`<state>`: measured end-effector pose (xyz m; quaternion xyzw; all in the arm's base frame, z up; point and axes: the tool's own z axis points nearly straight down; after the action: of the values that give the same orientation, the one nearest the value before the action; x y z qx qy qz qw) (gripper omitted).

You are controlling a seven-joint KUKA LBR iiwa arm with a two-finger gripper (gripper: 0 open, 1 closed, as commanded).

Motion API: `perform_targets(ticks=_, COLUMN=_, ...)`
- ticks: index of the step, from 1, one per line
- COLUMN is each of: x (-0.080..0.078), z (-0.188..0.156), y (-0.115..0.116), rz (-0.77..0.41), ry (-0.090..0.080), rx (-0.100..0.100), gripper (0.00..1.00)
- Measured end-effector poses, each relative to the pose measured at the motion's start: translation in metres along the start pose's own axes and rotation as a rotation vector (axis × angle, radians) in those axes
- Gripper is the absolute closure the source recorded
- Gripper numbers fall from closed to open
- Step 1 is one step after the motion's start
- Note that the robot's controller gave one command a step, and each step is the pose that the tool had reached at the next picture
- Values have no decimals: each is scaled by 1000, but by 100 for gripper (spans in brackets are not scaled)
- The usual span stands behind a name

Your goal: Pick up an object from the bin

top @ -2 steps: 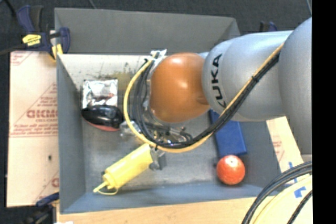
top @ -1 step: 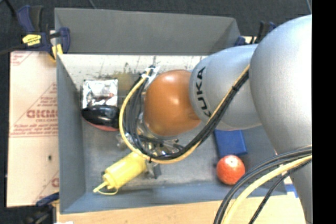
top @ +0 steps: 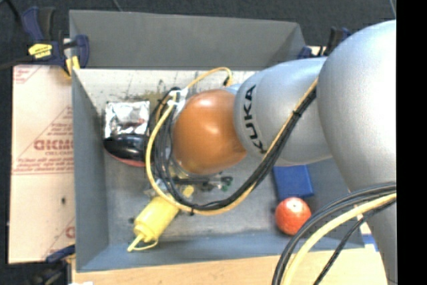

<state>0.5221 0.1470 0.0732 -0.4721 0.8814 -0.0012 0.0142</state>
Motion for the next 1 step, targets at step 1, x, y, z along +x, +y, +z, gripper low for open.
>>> perform_targets(ticks=1, x=0, z=0, y=0, rz=1, ry=0, rx=-1, gripper=100)
